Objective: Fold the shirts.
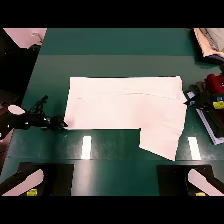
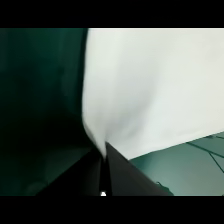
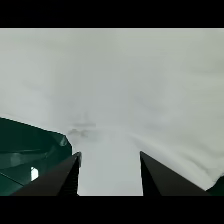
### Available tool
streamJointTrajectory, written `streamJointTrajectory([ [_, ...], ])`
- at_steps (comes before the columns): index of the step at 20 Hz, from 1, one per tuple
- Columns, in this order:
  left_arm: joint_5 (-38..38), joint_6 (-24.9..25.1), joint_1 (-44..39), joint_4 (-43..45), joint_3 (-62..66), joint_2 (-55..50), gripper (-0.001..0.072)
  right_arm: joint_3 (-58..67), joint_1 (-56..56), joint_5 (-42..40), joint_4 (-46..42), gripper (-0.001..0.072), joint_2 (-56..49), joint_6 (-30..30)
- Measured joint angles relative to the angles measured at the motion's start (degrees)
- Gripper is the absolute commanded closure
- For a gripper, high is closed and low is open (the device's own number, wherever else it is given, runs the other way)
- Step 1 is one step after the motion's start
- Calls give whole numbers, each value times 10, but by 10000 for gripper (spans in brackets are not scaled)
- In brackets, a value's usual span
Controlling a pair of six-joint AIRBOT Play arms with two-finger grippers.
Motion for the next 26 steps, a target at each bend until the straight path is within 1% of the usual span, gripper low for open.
streamJointTrajectory([
  [4, 4, 2, 0, -21, 10, 1, 678, -34, -12, 0, -64, 282, 26, 11],
  [8, -3, 10, 0, -25, 36, 1, 678, -138, -75, -8, -106, 282, 46, 20],
  [12, -5, 15, 0, -26, 55, 1, 678, -228, -117, -19, -118, 284, 33, 9],
  [13, -6, 17, 0, -26, 57, 1, 678, -243, -118, -22, -120, 303, 24, 6],
  [14, -6, 18, 0, -26, 59, 1, 678, -253, -117, -26, -120, 353, 15, 3],
  [19, -8, 23, 0, -26, 62, 1, 678, -261, -75, -61, -106, 356, -26, -1],
  [20, -8, 23, 0, -27, 63, 1, 678, -257, -65, -66, -104, 397, -32, 3],
  [21, -8, 23, 0, -26, 63, 1, 678, -252, -56, -74, -103, 415, -38, 6],
  [22, -8, 23, 0, -26, 63, 1, 678, -247, -47, -83, -101, 475, -43, 9],
  [23, -8, 23, 0, -27, 63, 1, 678, -242, -37, -92, -101, 586, -47, 10],
  [24, -8, 23, 0, -27, 63, 1, 678, -238, -29, -101, -101, 682, -50, 11],
  [26, -10, 24, 0, -26, 63, 1, 679, -233, -14, -106, -101, 690, -54, 14],
])
